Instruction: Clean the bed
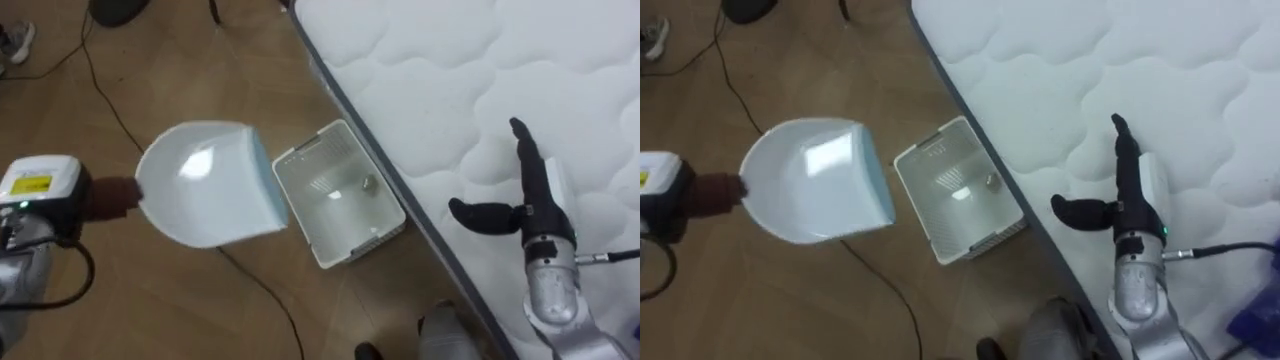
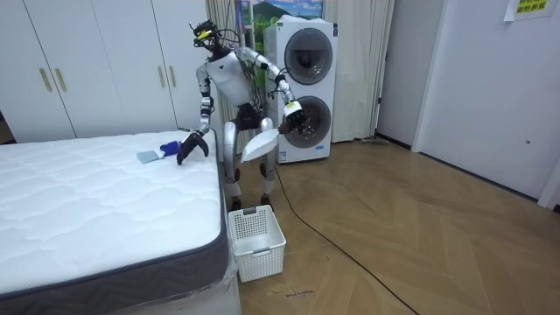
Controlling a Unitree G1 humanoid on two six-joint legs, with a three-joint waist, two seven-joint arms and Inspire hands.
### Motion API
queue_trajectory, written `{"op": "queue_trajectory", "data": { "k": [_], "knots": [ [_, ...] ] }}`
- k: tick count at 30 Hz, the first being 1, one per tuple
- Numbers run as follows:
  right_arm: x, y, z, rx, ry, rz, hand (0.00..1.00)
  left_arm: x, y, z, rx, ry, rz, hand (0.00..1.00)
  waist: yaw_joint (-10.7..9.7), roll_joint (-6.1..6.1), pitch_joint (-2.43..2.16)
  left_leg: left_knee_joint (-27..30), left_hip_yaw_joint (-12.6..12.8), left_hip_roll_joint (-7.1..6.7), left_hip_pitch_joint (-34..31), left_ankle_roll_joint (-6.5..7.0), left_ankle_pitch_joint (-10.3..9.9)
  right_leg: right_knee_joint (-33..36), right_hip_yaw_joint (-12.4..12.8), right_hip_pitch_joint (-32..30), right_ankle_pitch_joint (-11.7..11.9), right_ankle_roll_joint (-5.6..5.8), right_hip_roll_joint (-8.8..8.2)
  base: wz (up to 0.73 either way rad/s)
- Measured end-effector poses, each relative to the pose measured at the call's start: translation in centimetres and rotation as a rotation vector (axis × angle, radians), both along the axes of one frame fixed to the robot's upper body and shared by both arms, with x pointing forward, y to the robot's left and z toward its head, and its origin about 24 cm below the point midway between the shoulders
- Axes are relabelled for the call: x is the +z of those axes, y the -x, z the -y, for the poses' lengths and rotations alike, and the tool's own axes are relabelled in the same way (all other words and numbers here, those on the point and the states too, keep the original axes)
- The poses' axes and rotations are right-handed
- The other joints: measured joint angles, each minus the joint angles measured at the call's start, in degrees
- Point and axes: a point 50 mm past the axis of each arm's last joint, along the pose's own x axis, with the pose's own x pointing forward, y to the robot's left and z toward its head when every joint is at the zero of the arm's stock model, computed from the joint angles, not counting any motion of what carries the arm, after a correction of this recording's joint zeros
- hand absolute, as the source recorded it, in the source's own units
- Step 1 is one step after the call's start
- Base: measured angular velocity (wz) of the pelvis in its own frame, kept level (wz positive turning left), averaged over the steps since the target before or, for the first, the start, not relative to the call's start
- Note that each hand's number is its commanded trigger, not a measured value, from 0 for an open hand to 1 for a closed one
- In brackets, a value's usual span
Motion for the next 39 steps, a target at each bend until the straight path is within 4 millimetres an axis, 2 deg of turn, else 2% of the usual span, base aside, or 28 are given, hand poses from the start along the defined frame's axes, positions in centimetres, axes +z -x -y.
{"op": "queue_trajectory", "data": {
  "k": [2,3,5,6,7,8,9,11,12,13,15,16,19,23,25,26,27,28,30,31,32,33,34,35,36,37,38,39],
  "knots": [
    [-0.6,1.1,0.7,-0.042,-0.011,-0.019,0.00,0.5,-0.2,2.1,-0.070,0.076,0.069,1.00,-0.04,-1.45,-0.44,-1.35,0.40,-0.13,2.50,0.18,-0.42,-0.81,0.94,1.63,0.10,0.47,0.85,-0.31],
    [-0.7,1.3,0.8,-0.049,-0.013,-0.023,0.00,0.6,-0.1,2.5,-0.080,0.094,0.085,1.00,0.03,-1.84,-0.66,-1.44,0.92,0.01,2.86,0.21,-0.52,-0.94,1.11,1.74,0.22,0.41,0.90,-0.49],
    [-1.1,2.5,1.3,-0.088,-0.023,-0.039,0.00,0.9,0.2,3.7,-0.110,0.156,0.136,1.00,0.06,-3.18,-1.34,-0.89,2.67,1.61,4.43,0.01,-2.01,-2.15,1.26,2.66,0.83,0.13,2.13,-0.71],
    [-1.5,2.9,1.2,-0.104,-0.038,-0.053,0.00,0.6,0.6,4.2,-0.111,0.187,0.150,1.00,1.37,-4.22,-1.78,-1.44,5.64,3.23,6.55,-0.43,-2.74,-3.34,0.44,3.32,2.06,-0.23,2.86,-1.09],
    [-1.6,3.0,1.1,-0.104,-0.044,-0.057,0.00,0.4,0.9,4.4,-0.107,0.201,0.153,1.00,2.18,-4.58,-1.95,-1.52,7.33,4.11,7.60,-0.67,-3.26,-3.99,-1.64,3.64,2.88,-0.80,2.66,-1.80],
    [-1.6,2.9,0.6,-0.091,-0.061,-0.058,0.00,-0.2,1.6,4.6,-0.095,0.230,0.154,1.00,4.69,-5.34,-2.41,-1.62,11.00,6.13,9.83,-1.38,-4.52,-5.25,-8.69,4.67,4.53,-2.76,1.46,-1.99],
    [-1.5,2.6,0.2,-0.074,-0.071,-0.051,0.00,-0.9,2.1,4.9,-0.076,0.259,0.151,1.00,6.15,-5.67,-2.59,-1.70,12.69,7.60,11.81,-1.99,-5.69,-6.63,-16.08,6.25,5.53,-4.45,-0.16,-1.88],
    [-1.6,2.3,-0.5,-0.059,-0.102,-0.049,0.00,-1.6,2.5,5.7,-0.059,0.304,0.155,1.00,6.21,-6.34,-2.76,-2.62,14.54,8.45,14.64,-2.39,-6.23,-8.11,-20.50,8.62,6.18,-5.60,-0.44,-1.08],
    [-1.7,2.2,-0.8,-0.063,-0.134,-0.047,0.00,-1.5,2.5,6.4,-0.072,0.329,0.168,1.00,5.93,-7.15,-2.81,-3.38,15.35,8.37,15.87,-2.47,-6.26,-8.82,-20.17,9.27,6.39,-5.66,-0.16,-0.61],
    [-1.7,2.2,-0.9,-0.064,-0.144,-0.049,0.00,-1.5,2.4,6.8,-0.080,0.344,0.174,1.00,5.61,-7.37,-2.89,-3.69,15.48,8.38,16.30,-2.51,-6.23,-9.25,-20.00,9.66,6.58,-5.56,0.08,-0.39],
    [-1.9,2.2,-1.2,-0.061,-0.165,-0.050,0.00,-1.9,2.5,8.3,-0.077,0.437,0.187,1.00,5.75,-8.04,-3.14,-5.21,17.52,8.35,19.19,-2.72,-6.12,-10.45,-18.55,11.13,7.16,-5.31,1.36,-0.42],
    [-1.9,2.2,-1.2,-0.063,-0.170,-0.049,0.00,-2.1,2.6,8.6,-0.070,0.460,0.186,1.00,5.73,-8.09,-3.17,-5.44,17.60,8.40,19.87,-2.79,-6.16,-10.81,-18.12,11.62,7.30,-5.20,1.78,-0.50],
    [-2.0,2.2,-1.7,-0.069,-0.202,-0.043,0.00,-2.4,2.7,9.6,-0.073,0.495,0.184,1.00,5.59,-9.42,-3.51,-5.81,18.66,8.44,21.69,-3.10,-6.34,-11.06,-16.11,12.13,7.39,-5.23,2.94,-0.35],
    [-2.1,2.5,-1.7,-0.069,-0.203,-0.041,0.00,-3.5,3.6,10.8,-0.076,0.532,0.143,1.00,4.00,-9.83,-3.34,-6.28,21.13,9.22,25.12,-3.48,-6.48,-12.00,-15.38,14.46,7.28,-5.40,4.56,-0.32],
    [-2.2,2.8,-1.7,-0.069,-0.205,-0.045,0.00,-3.8,3.8,11.3,-0.081,0.555,0.129,1.00,3.16,-10.03,-3.21,-6.36,21.34,9.24,26.30,-3.64,-6.41,-12.63,-13.99,14.94,7.27,-5.45,5.50,-0.44],
    [-2.3,2.8,-1.8,-0.061,-0.208,-0.049,0.00,-4.1,4.1,11.3,-0.074,0.565,0.121,1.00,3.10,-10.07,-3.19,-6.32,20.70,9.11,26.96,-3.70,-6.37,-12.98,-12.04,15.04,7.37,-5.54,6.81,-0.80],
    [-2.3,2.8,-1.8,-0.055,-0.210,-0.051,0.00,-4.3,4.3,11.2,-0.061,0.577,0.113,1.00,3.10,-10.05,-3.20,-5.99,18.00,8.94,27.16,-3.70,-6.37,-13.47,-9.56,15.03,7.77,-5.74,8.31,-0.93],
    [-2.3,2.8,-1.9,-0.050,-0.211,-0.053,0.00,-4.3,4.4,11.1,-0.057,0.581,0.112,1.00,3.12,-10.01,-3.20,-5.73,16.37,8.86,27.10,-3.70,-6.37,-13.83,-8.62,15.01,8.07,-5.86,9.09,-1.11],
    [-2.4,2.9,-1.9,-0.037,-0.214,-0.065,0.00,-4.5,4.6,11.0,-0.045,0.593,0.109,1.00,3.34,-9.88,-3.23,-3.70,8.03,8.13,26.28,-3.71,-6.28,-14.72,-3.86,15.35,9.06,-6.54,12.19,-1.16],
    [-2.4,3.0,-1.9,-0.035,-0.214,-0.068,0.00,-4.5,4.6,11.0,-0.046,0.595,0.107,1.00,3.51,-9.81,-3.28,-2.50,6.02,7.97,25.90,-3.62,-6.19,-15.11,-2.47,15.53,9.34,-6.64,13.07,-1.23],
    [-2.5,3.0,-2.0,-0.032,-0.216,-0.071,0.00,-4.7,4.9,11.0,-0.047,0.601,0.103,1.00,3.86,-9.86,-3.32,-0.41,0.31,6.63,24.66,-3.17,-5.63,-15.68,2.04,15.92,9.66,-6.91,14.85,-1.24],
    [-2.3,2.9,-2.0,-0.028,-0.217,-0.064,0.00,-4.7,5.0,11.3,-0.056,0.619,0.105,1.00,3.88,-10.15,-3.24,-0.76,-5.26,4.01,22.55,-3.16,-5.91,-16.31,7.23,16.20,10.07,-6.14,16.26,-1.25],
    [-2.2,2.9,-2.1,-0.025,-0.218,-0.060,0.00,-4.7,5.0,11.5,-0.061,0.629,0.107,1.00,4.00,-10.29,-3.21,-1.02,-6.84,2.99,20.92,-3.14,-5.91,-16.70,9.42,16.33,10.41,-5.83,16.63,-1.33],
    [-1.9,2.7,-2.2,-0.016,-0.218,-0.048,0.00,-4.8,5.1,11.8,-0.069,0.655,0.111,1.00,5.07,-10.64,-3.24,-2.07,-8.67,1.83,17.64,-3.26,-5.73,-17.10,13.25,16.45,11.26,-5.31,17.05,-1.16],
    [-1.8,2.7,-2.3,-0.010,-0.218,-0.043,0.00,-4.8,5.2,12.0,-0.074,0.663,0.112,1.00,5.66,-10.63,-3.24,-2.93,-9.44,1.55,16.26,-3.25,-5.44,-17.11,14.74,16.59,11.87,-5.35,17.30,-1.55],
    [-1.8,2.7,-2.5,0.001,-0.217,-0.045,0.00,-4.9,5.3,12.3,-0.080,0.676,0.114,1.00,6.63,-10.57,-3.26,-5.50,-12.84,1.27,14.06,-3.53,-3.84,-16.81,16.43,16.57,12.28,-5.05,18.11,-1.37],
    [-2.2,2.9,-2.8,0.007,-0.220,-0.063,0.00,-5.0,5.4,12.6,-0.080,0.684,0.115,0.89,7.23,-9.85,-3.73,-6.16,-14.99,1.73,12.93,-3.38,0.85,-15.72,18.21,16.69,11.65,-4.47,19.47,-1.31],
    [-2.5,3.2,-3.0,0.011,-0.225,-0.076,0.00,-5.1,5.5,12.6,-0.076,0.688,0.115,0.74,7.64,-10.02,-3.97,-6.42,-14.51,1.73,13.58,-3.16,0.30,-15.28,18.95,16.56,11.26,-4.15,19.76,-1.02]
  ]
}}
